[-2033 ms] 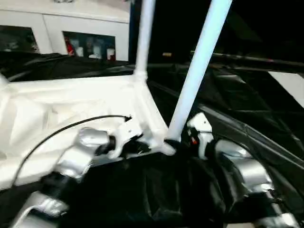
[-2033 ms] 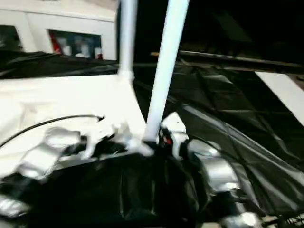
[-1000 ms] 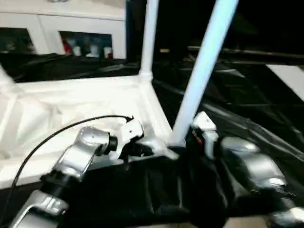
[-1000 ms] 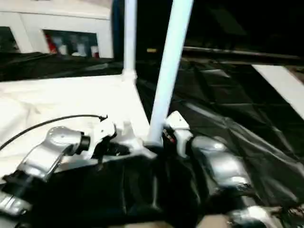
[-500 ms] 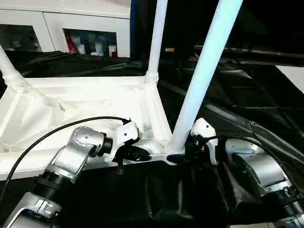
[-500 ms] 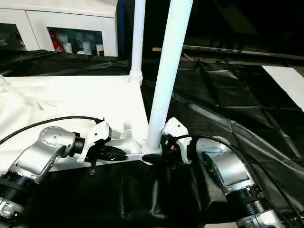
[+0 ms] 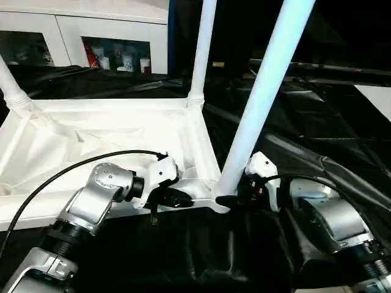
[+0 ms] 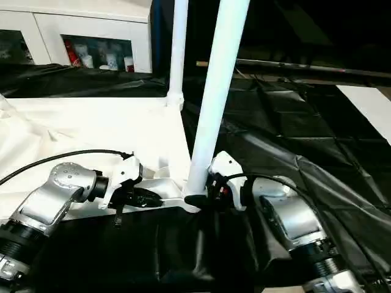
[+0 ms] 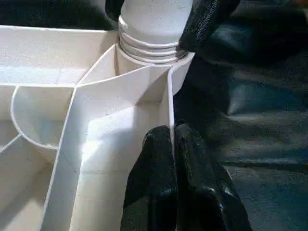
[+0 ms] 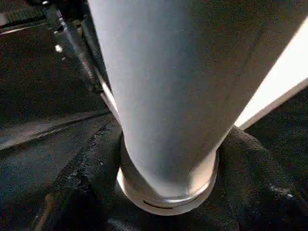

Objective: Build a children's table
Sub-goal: Rotate leg to tighten

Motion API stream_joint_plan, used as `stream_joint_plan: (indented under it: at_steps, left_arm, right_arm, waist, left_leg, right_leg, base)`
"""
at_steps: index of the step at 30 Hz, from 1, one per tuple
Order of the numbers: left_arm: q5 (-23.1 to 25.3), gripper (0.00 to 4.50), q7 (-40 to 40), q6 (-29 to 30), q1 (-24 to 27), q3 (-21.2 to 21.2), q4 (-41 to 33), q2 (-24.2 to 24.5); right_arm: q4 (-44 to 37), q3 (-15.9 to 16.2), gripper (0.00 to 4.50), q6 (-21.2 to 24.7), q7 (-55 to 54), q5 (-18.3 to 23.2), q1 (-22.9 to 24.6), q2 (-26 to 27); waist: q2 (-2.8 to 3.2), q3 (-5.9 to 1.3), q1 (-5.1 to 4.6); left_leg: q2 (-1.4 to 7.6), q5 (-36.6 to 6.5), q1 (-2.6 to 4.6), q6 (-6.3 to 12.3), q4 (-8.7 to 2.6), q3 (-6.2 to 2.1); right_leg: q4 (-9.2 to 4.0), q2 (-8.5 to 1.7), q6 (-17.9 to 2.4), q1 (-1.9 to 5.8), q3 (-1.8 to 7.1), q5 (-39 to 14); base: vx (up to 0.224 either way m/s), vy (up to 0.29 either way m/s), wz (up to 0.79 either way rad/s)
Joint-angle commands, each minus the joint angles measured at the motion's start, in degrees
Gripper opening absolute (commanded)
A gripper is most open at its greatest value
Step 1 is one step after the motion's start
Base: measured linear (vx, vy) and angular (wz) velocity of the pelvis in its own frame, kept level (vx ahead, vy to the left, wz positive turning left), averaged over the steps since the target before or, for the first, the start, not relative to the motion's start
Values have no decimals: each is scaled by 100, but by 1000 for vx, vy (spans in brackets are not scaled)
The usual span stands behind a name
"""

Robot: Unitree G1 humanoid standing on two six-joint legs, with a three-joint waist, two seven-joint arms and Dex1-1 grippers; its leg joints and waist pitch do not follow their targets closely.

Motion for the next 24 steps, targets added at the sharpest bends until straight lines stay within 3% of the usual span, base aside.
stream_joint_plan:
  at_steps: [1,3,5,7,9,11,14,16,21,22,23,24]
  left_arm:
    - [6,0,455,70,-139,-9,69,-370]
    - [155,0,877,103,-262,16,276,-564]
    - [191,0,975,106,-297,15,331,-616]
    - [363,0,1549,295,-497,-35,678,-1025]
    - [397,0,1666,340,-537,-51,744,-1119]
    - [547,0,2241,521,-727,-74,992,-1564]
    - [612,0,2405,546,-795,-101,1072,-1726]
    - [683,0,2485,471,-896,-190,1194,-1893]
    - [608,0,2234,437,-894,-139,1098,-1766]
    - [595,0,2169,416,-875,-135,1075,-1725]
    - [572,0,2021,377,-820,-146,1022,-1637]
    - [572,0,2021,377,-820,-146,1022,-1637]
  right_arm:
    - [540,-126,266,-117,-841,-172,-63,364]
    - [852,-312,266,16,-1333,-136,-166,666]
    - [927,-345,264,40,-1440,-133,-193,736]
    - [1420,-502,264,41,-2376,-214,-450,1311]
    - [1517,-522,264,37,-2571,-240,-507,1433]
    - [1899,-473,264,-60,-3003,-387,-796,1897]
    - [2018,-467,264,-121,-3122,-402,-910,2086]
    - [2072,-477,334,-204,-3146,-315,-1049,2270]
    - [1801,-431,346,-235,-2694,-360,-941,1927]
    - [1723,-420,382,-247,-2603,-364,-906,1843]
    - [1577,-404,382,-218,-2389,-333,-833,1687]
    - [1577,-404,382,-218,-2389,-333,-833,1687]
  waist:
    - [35,-336,-36]
    - [12,-333,-78]
    - [16,-315,-104]
    - [28,-315,-147]
    - [22,-314,-170]
    - [38,-322,-189]
    - [55,-314,-201]
    - [70,-312,-201]
    - [72,-322,-178]
    - [73,-320,-168]
    - [99,-332,-157]
    - [89,-336,-151]
  left_leg:
    - [488,-1847,134,-298,-425,-270]
    - [492,-1956,115,-374,-445,-304]
    - [483,-2236,171,-408,-427,-303]
    - [482,-2299,158,-430,-432,-320]
    - [476,-2441,163,-508,-429,-350]
    - [486,-2489,156,-540,-439,-363]
    - [474,-2770,203,-547,-426,-362]
    - [469,-2845,206,-528,-434,-362]
    - [479,-2875,193,-511,-452,-369]
    - [479,-2851,194,-492,-454,-361]
    - [486,-2729,184,-473,-461,-351]
    - [489,-2677,175,-455,-464,-344]
  right_leg:
    - [-485,-556,-1014,124,383,-2184]
    - [-495,-552,-922,146,362,-2386]
    - [-549,-558,-851,88,363,-2701]
    - [-572,-570,-779,72,369,-2861]
    - [-591,-580,-700,74,340,-3112]
    - [-597,-585,-644,81,338,-3080]
    - [-652,-574,-579,33,333,-3168]
    - [-664,-564,-545,19,333,-3160]
    - [-657,-565,-532,33,330,-3069]
    - [-657,-563,-543,39,332,-3001]
    - [-634,-565,-607,52,350,-2762]
    - [-629,-555,-622,64,349,-2649]
  base:
    - [0,0,0]
    - [0,0,0]
    - [0,0,0]
    - [0,0,0]
    - [0,0,0]
    - [0,0,0]
    - [0,0,0]
    - [0,0,0]
    - [0,0,0]
    - [0,0,0]
    - [0,0,0]
    - [0,0,0]
